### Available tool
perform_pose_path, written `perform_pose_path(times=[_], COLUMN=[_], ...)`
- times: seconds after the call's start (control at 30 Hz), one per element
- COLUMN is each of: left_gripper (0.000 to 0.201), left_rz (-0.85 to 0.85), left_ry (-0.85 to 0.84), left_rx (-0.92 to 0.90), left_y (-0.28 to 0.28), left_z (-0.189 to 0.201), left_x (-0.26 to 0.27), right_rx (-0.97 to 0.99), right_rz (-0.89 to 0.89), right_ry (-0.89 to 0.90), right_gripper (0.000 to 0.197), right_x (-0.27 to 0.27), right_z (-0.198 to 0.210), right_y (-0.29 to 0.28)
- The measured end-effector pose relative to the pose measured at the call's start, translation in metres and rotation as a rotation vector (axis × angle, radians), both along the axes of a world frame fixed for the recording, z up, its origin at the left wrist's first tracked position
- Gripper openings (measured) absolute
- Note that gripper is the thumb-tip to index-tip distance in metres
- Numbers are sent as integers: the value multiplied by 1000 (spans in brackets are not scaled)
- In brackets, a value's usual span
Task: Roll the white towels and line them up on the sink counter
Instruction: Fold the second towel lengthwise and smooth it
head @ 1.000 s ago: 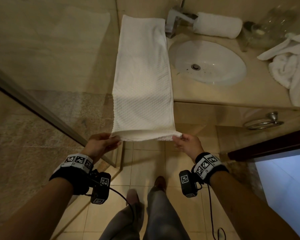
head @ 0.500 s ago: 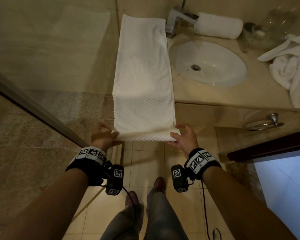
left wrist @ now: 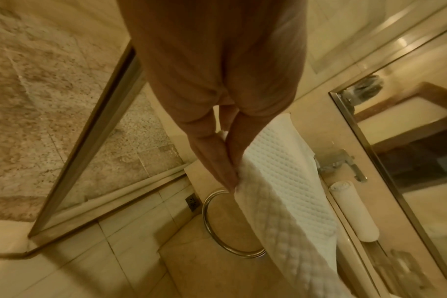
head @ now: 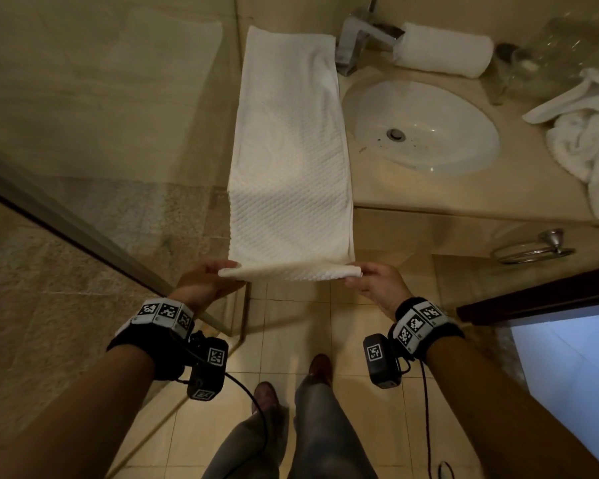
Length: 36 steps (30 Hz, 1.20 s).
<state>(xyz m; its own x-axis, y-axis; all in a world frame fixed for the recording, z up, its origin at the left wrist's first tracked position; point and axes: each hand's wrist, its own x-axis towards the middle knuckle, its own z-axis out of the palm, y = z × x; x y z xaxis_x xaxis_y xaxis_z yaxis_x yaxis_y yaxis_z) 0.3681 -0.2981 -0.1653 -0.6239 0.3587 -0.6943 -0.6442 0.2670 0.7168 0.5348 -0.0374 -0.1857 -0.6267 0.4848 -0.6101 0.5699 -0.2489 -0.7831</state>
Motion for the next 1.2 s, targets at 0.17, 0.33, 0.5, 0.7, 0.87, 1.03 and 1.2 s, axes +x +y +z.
perform_pose_path(times=[0.17,0.33,0.5,0.7,0.87,1.03,1.2], left_gripper=[26,24,24,18,15,42,24], left_rz=[85,8,228,227,152,113,143], left_ry=[28,96,45,176,63,-60,-42], left_rx=[-60,-177,-73,8,21,101,106], left_y=[7,19,26,32,29,27,26], left_z=[-11,-21,-17,-3,-6,-12,-18], left_x=[-5,-13,-18,-20,-29,-28,-29], right_rx=[-164,-155,82,102,-63,98,180], right_rz=[-136,-198,-305,-116,-73,60,75], right_ry=[68,47,54,124,110,54,109], right_gripper=[34,21,16,14,34,44,32], right_x=[-6,-20,-35,-36,-33,-33,-39], right_z=[3,-1,2,7,11,14,12], right_y=[-3,-4,-8,-5,7,5,5])
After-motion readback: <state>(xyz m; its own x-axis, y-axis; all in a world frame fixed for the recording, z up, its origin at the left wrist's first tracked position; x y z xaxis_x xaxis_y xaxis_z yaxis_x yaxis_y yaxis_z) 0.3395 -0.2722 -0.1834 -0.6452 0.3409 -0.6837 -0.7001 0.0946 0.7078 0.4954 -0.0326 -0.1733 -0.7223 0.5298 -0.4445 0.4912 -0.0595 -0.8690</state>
